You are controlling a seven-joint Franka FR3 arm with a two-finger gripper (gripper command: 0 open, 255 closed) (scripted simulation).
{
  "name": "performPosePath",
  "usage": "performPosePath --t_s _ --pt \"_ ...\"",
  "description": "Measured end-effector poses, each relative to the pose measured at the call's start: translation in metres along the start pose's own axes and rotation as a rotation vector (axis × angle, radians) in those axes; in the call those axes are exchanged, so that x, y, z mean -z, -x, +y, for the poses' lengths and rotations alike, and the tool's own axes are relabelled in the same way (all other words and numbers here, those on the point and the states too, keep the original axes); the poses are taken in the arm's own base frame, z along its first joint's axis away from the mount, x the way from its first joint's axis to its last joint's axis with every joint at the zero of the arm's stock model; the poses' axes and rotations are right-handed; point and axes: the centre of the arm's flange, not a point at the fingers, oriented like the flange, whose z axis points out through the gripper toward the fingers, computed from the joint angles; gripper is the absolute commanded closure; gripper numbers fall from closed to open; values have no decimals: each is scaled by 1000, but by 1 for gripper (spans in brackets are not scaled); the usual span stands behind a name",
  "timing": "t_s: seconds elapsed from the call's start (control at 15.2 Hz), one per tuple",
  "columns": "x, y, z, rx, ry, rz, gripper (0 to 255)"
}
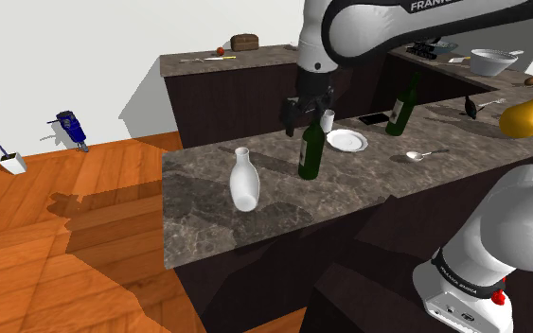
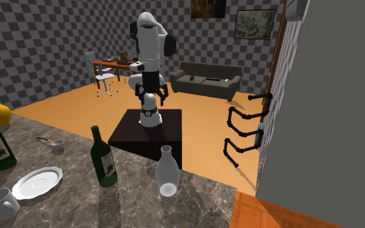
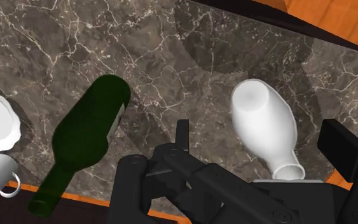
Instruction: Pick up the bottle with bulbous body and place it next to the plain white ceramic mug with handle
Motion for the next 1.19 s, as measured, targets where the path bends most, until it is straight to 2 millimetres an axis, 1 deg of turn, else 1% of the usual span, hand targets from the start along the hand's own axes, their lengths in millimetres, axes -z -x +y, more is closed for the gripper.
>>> performPosePath --t_s 0.07,0.13,0.2,0.33,0.59,0.66,0.73,0.86,0.99,1.19 --pt "-7 -8 -8 -2 1 2 0" --pt "-15 -14 -11 -4 3 3 0" --pt "-21 -23 -20 -6 4 5 0" --pt "-41 -35 -34 -10 6 6 0" --pt "-71 -74 -60 -19 10 12 0" --pt "-83 -77 -67 -21 12 12 0" --pt "-91 -85 -73 -23 13 13 0" --pt "-106 -106 -84 -28 15 16 0" --pt "-123 -121 -96 -32 17 18 0" --pt "-139 -124 -100 -34 18 19 0"
